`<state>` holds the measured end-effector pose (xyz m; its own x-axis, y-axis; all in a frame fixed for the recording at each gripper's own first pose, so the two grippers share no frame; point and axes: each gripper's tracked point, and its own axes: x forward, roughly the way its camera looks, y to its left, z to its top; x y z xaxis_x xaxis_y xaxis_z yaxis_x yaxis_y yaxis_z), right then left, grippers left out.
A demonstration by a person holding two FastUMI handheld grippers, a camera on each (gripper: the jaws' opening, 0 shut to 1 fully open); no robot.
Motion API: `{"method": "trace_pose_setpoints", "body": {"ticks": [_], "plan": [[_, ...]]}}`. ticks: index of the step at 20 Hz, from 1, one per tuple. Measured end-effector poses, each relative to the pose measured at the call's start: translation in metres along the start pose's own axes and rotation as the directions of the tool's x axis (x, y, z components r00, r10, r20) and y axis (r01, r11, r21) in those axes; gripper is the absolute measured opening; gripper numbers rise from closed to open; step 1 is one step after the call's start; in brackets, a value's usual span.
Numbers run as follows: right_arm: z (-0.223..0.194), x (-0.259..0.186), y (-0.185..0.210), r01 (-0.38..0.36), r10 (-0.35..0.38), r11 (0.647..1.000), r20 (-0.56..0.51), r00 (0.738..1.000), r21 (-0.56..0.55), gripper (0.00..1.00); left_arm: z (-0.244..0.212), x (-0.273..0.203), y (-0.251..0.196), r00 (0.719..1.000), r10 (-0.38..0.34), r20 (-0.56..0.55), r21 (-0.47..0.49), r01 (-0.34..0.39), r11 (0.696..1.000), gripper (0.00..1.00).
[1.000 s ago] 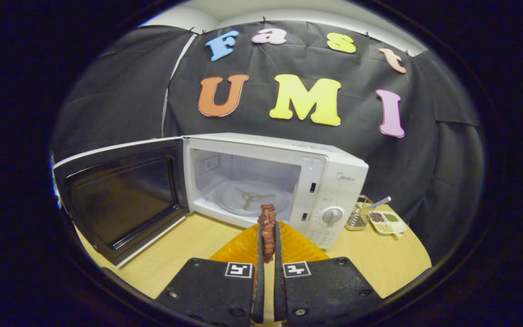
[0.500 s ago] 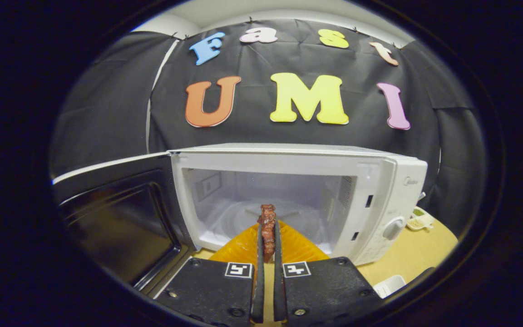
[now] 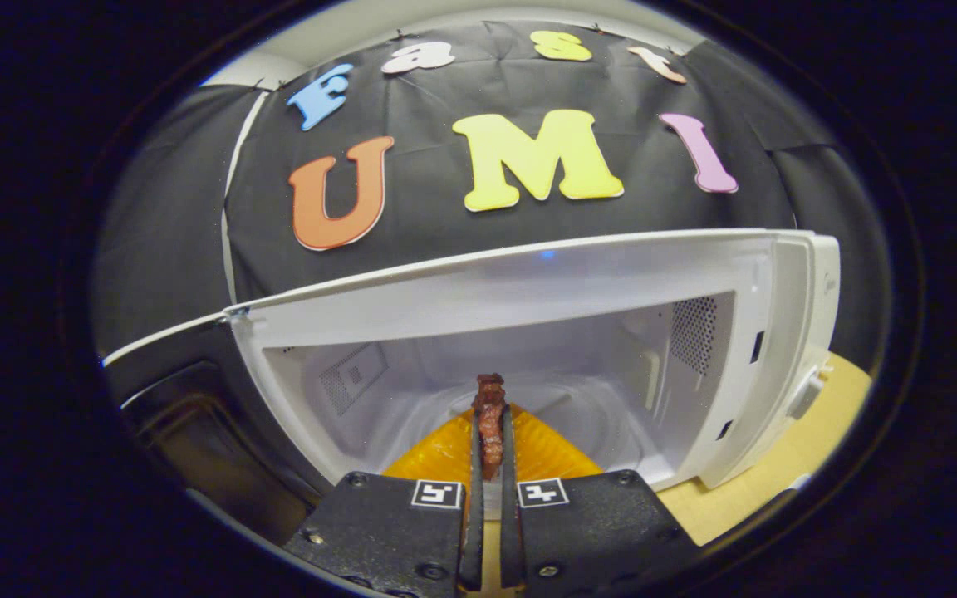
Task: Open the microwave oven with the left hand, put the food in, and close the microwave oven.
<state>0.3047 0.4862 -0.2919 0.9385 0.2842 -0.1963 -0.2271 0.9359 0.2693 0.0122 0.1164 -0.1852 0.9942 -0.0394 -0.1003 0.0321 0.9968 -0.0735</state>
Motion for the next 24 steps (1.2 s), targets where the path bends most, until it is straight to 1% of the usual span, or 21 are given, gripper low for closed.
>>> {"method": "trace_pose_setpoints", "body": {"ticks": [2, 3, 5, 8, 10, 11, 12, 13, 14, 15, 16, 17, 18, 19, 20, 21, 22, 23, 24], "plan": [[0.002, 0.003, -0.002, -0.005, 0.004, 0.992, 0.009, 1.0, 0.128, 0.11, -0.003, 0.003, -0.002, 1.0, -0.021, -0.002, -0.021, 0.021, 1.0, 0.92], [0.004, 0.004, -0.003, -0.009, 0.005, 0.978, 0.02, 1.0, 0.208, 0.11, -0.002, 0.004, -0.002, 1.0, -0.025, -0.001, -0.028, 0.025, 0.999, 0.92], [0.002, 0.006, -0.007, 0.004, -0.015, 0.931, 0.026, 1.0, 0.365, 0.12, -0.002, 0.004, -0.003, 0.999, -0.036, 0.0, -0.031, 0.036, 0.999, 0.92], [-0.003, 0.011, -0.008, 0.013, -0.024, 0.835, 0.014, 1.0, 0.55, 0.11, -0.002, 0.003, 0.001, 1.0, -0.017, 0.004, -0.008, 0.017, 1.0, 0.92], [-0.006, 0.018, -0.003, -0.006, 0.003, 0.771, 0.006, 1.0, 0.636, 0.11, -0.002, 0.003, 0.005, 1.0, 0.003, 0.005, 0.021, -0.003, 1.0, 0.92], [-0.006, 0.022, -0.005, 0.0, -0.005, 0.744, 0.005, 1.0, 0.668, 0.11, -0.004, 0.003, 0.005, 1.0, 0.006, 0.001, 0.029, -0.006, 1.0, 0.92], [-0.007, 0.03, -0.01, 0.013, -0.016, 0.729, -0.002, 1.0, 0.684, 0.11, -0.006, -0.001, 0.007, 1.0, 0.01, -0.004, 0.031, -0.01, 0.999, 0.92], [-0.007, 0.038, -0.015, 0.028, -0.034, 0.707, -0.006, 0.999, 0.707, 0.11, -0.008, -0.001, 0.008, 1.0, 0.011, -0.011, 0.029, -0.01, 1.0, 0.92], [-0.004, 0.045, -0.015, 0.028, -0.038, 0.692, -0.002, 0.999, 0.721, 0.12, -0.01, -0.003, 0.009, 1.0, 0.011, -0.021, 0.024, -0.01, 1.0, 0.92], [0.0, 0.048, -0.022, 0.029, -0.046, 0.691, 0.003, 0.999, 0.722, 0.13, -0.012, -0.004, 0.012, 0.999, 0.013, -0.03, 0.017, -0.012, 1.0, 0.92], [-0.013, 0.054, -0.02, 0.053, -0.05, 0.704, -0.025, 0.998, 0.708, 0.37, -0.013, -0.006, 0.015, 0.999, 0.018, -0.036, 0.011, -0.017, 1.0, 0.92], [-0.02, 0.052, -0.022, 0.073, -0.055, 0.715, -0.049, 0.997, 0.695, 0.61, -0.013, -0.007, 0.018, 0.999, 0.023, -0.037, 0.007, -0.023, 1.0, 0.92], [-0.02, 0.052, -0.019, 0.08, -0.059, 0.713, -0.054, 0.997, 0.696, 0.85, -0.012, -0.007, 0.02, 0.999, 0.029, -0.037, 0.004, -0.029, 1.0, 0.92], [-0.022, 0.05, -0.02, 0.083, -0.059, 0.708, -0.059, 0.997, 0.701, 0.99, -0.011, -0.008, 0.022, 0.999, 0.035, -0.035, -0.001, -0.035, 0.999, 0.92], [-0.024, 0.047, -0.019, 0.079, -0.051, 0.708, -0.061, 0.997, 0.702, 0.98, -0.011, -0.01, 0.025, 0.999, 0.037, -0.032, -0.009, -0.037, 0.999, 0.92], [-0.026, 0.045, -0.019, 0.09, -0.055, 0.716, -0.072, 0.996, 0.692, 0.98, -0.011, -0.011, 0.025, 0.999, 0.033, -0.032, -0.019, -0.033, 0.999, 0.92], [-0.03, 0.043, -0.02, 0.102, -0.058, 0.735, -0.089, 0.994, 0.67, 0.98, -0.012, -0.012, 0.024, 0.999, 0.029, -0.034, -0.027, -0.03, 0.999, 0.92], [-0.03, 0.042, -0.023, 0.116, -0.071, 0.747, -0.095, 0.993, 0.655, 0.98, -0.013, -0.014, 0.023, 0.999, 0.027, -0.035, -0.031, -0.028, 0.999, 0.92], [-0.033, 0.036, -0.022, 0.131, -0.073, 0.768, -0.117, 0.99, 0.627, 0.98, -0.013, -0.017, 0.025, 0.999, 0.028, -0.036, -0.033, -0.03, 0.999, 0.92]]}}
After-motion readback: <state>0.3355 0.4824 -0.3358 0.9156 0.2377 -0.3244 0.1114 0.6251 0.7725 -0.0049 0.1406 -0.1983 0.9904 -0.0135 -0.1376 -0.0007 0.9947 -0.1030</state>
